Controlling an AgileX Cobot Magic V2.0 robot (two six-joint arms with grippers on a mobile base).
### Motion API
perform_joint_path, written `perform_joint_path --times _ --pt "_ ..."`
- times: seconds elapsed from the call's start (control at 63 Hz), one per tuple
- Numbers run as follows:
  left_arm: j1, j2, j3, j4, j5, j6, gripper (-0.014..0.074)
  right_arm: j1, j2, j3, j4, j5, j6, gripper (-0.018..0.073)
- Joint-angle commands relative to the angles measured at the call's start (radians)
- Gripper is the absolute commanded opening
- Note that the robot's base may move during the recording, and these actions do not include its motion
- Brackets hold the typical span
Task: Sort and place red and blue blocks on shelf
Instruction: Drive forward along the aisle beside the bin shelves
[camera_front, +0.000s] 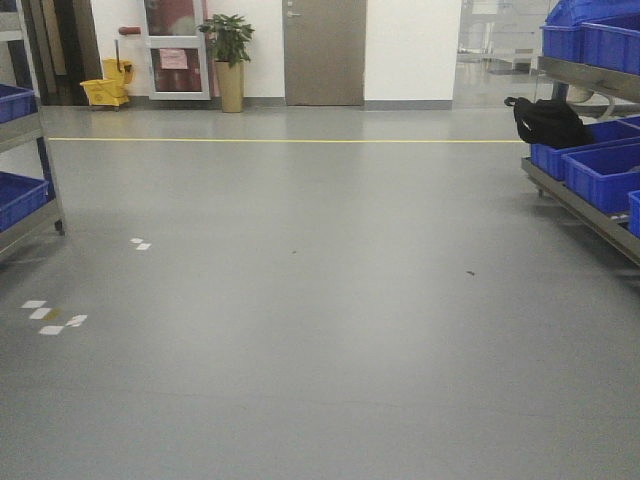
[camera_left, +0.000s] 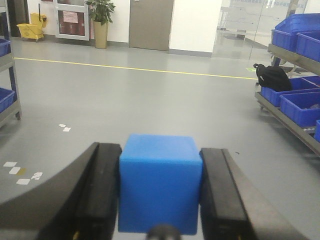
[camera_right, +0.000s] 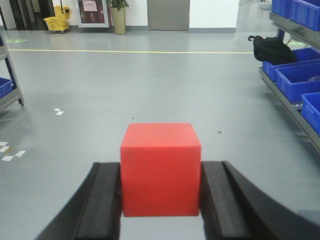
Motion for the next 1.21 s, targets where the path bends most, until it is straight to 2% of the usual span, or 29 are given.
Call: perform_joint_path --times 0.0,1.191 --pt "0.0 -0.001 -0.029 0.001 -0.093 0.0 0.0321 -0.006 0.004 -0.028 0.001 -0.09 -0.006 0.0375" --pt "0.0 -0.001 -0.029 0.001 -0.093 0.0 0.0321 -0.006 0.004 -0.028 0.001 -0.09 -0.006 0.0375"
